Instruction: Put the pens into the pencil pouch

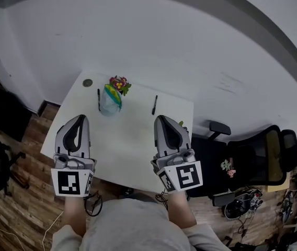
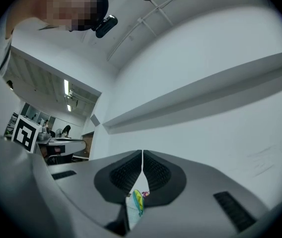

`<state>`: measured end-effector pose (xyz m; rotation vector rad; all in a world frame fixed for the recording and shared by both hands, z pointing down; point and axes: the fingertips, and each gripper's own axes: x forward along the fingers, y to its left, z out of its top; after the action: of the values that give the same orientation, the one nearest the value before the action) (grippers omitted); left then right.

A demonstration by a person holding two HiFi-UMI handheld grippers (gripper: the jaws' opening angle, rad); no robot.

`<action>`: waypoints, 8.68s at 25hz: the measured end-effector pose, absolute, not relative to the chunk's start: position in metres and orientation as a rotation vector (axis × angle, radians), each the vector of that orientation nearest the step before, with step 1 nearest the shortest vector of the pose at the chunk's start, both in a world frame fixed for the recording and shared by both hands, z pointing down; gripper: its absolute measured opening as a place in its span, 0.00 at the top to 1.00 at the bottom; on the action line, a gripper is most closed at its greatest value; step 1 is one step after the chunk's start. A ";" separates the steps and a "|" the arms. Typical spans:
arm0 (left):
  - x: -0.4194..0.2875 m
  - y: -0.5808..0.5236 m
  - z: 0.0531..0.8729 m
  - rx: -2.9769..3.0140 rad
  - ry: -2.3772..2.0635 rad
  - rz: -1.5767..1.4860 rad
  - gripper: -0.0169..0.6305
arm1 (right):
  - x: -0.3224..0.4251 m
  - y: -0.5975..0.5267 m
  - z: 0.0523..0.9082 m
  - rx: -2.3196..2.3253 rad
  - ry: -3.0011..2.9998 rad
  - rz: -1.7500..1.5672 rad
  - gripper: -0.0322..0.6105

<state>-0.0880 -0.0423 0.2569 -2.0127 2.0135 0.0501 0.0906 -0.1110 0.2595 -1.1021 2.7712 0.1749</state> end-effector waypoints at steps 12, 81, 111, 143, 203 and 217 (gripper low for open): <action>-0.111 -0.126 0.290 -2.201 1.904 -0.093 0.93 | 0.056 -0.158 0.287 -1.164 2.811 0.088 0.91; -0.181 -0.250 0.453 -2.599 1.710 -0.121 0.64 | -0.025 -0.207 0.374 -1.605 2.824 -0.173 0.91; -0.301 -0.123 0.424 -2.195 2.208 0.011 0.64 | -0.186 -0.267 0.496 -0.946 3.403 -0.902 0.90; -0.366 -0.127 0.450 -2.237 2.277 0.050 0.64 | -0.227 -0.343 0.650 -1.459 3.678 -1.151 0.78; -0.104 -0.191 0.420 -2.822 1.473 0.111 0.64 | -0.058 -0.224 0.299 -0.874 2.704 -0.331 0.86; -0.070 -0.183 0.416 -2.880 1.374 0.136 0.64 | -0.075 -0.204 0.308 -0.792 2.852 -0.166 0.86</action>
<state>-0.0701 -0.1828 0.4157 -2.8798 1.3744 0.1365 -0.0751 -0.2043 0.3075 -0.7916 2.8522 -0.1656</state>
